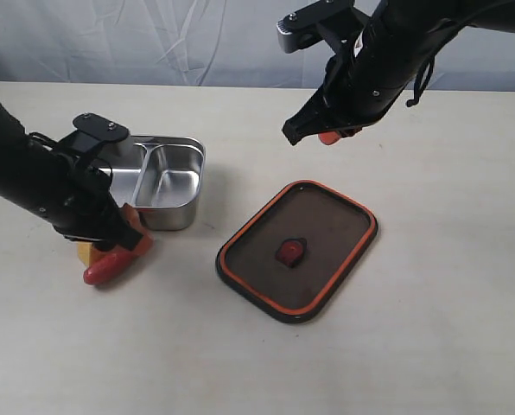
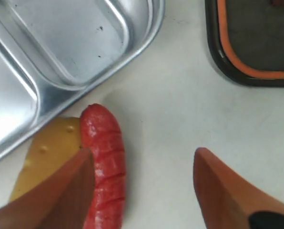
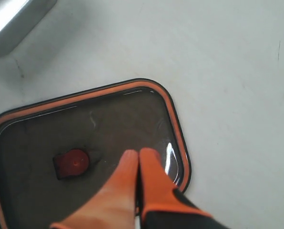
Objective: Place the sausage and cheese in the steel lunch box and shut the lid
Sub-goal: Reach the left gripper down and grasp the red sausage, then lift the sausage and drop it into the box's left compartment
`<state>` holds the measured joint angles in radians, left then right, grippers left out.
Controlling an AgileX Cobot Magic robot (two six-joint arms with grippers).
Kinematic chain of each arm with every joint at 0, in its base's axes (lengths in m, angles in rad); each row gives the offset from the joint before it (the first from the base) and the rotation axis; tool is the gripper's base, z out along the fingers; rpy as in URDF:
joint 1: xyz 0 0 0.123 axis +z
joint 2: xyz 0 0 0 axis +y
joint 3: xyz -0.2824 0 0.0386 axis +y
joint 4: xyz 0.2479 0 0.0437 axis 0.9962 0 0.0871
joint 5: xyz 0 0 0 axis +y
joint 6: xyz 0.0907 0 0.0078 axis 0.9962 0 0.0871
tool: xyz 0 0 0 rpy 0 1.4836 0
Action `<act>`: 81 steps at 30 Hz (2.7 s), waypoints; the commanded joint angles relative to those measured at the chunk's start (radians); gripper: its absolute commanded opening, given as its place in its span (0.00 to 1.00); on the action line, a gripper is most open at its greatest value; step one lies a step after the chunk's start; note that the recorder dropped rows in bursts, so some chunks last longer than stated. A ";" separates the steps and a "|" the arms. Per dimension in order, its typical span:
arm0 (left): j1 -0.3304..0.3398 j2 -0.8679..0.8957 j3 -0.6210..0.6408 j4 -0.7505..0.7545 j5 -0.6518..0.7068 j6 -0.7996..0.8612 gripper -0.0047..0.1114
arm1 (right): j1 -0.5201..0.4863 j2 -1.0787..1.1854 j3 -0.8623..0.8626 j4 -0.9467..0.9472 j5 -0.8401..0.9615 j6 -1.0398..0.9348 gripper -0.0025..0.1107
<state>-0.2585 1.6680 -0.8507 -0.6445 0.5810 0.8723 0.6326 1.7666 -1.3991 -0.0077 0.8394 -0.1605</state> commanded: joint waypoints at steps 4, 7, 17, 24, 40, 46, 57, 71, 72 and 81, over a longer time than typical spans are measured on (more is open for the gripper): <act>-0.003 0.067 -0.065 0.010 -0.005 0.000 0.54 | -0.005 -0.008 0.002 -0.006 0.009 -0.002 0.01; -0.003 0.091 -0.075 0.013 0.011 0.000 0.54 | -0.005 -0.008 0.002 -0.006 0.018 0.000 0.01; -0.003 0.148 -0.075 0.025 0.027 -0.026 0.54 | -0.005 -0.008 0.002 -0.006 0.024 0.000 0.01; -0.003 0.170 -0.075 0.055 0.068 -0.028 0.54 | -0.005 -0.008 0.002 -0.006 0.024 0.000 0.01; -0.003 0.235 -0.075 0.080 0.200 -0.068 0.39 | -0.005 -0.008 0.002 -0.006 0.026 -0.002 0.01; -0.003 0.235 -0.075 0.070 0.214 -0.081 0.12 | -0.005 -0.008 0.002 -0.006 0.028 -0.002 0.01; -0.003 0.178 -0.077 0.041 0.279 -0.077 0.04 | -0.005 -0.008 0.002 -0.024 0.028 -0.004 0.01; -0.001 -0.051 -0.115 0.058 0.203 -0.084 0.04 | -0.005 -0.008 0.002 -0.061 0.028 -0.002 0.01; -0.001 -0.063 -0.128 0.081 0.170 -0.091 0.04 | -0.005 -0.008 0.002 -0.061 0.028 -0.002 0.01; 0.063 -0.032 -0.247 0.469 0.022 -0.402 0.04 | -0.005 -0.008 0.002 -0.061 0.025 0.000 0.01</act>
<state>-0.2307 1.6123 -1.0683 -0.2627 0.6276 0.5427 0.6326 1.7666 -1.3991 -0.0601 0.8718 -0.1605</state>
